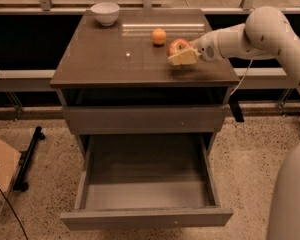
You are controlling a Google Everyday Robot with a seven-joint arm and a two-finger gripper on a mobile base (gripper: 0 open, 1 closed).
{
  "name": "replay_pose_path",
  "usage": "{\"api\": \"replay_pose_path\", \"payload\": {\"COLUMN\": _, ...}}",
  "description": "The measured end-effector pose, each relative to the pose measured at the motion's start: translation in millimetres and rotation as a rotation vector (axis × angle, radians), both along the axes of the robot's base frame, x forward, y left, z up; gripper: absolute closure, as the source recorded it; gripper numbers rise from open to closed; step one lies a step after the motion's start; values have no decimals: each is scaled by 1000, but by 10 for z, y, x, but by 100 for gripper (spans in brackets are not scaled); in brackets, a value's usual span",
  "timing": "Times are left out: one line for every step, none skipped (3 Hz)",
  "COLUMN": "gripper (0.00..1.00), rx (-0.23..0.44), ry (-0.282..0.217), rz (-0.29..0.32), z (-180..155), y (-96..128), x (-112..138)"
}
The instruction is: Pick apple from middle drawer and place on counter
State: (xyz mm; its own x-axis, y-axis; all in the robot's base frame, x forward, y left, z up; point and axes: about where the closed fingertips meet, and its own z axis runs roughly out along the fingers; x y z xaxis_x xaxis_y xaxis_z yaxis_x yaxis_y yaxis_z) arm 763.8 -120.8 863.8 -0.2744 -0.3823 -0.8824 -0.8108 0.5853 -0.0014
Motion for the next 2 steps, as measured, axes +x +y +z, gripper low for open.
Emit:
{"api": "replay_pose_path", "payload": {"gripper": 0, "rx": -99, "ry": 34, "rz": -12, "z": -103, "y": 59, "x": 112}}
{"api": "replay_pose_path", "payload": {"gripper": 0, "rx": -107, "ry": 36, "rz": -13, "z": -123, "y": 56, "x": 122}}
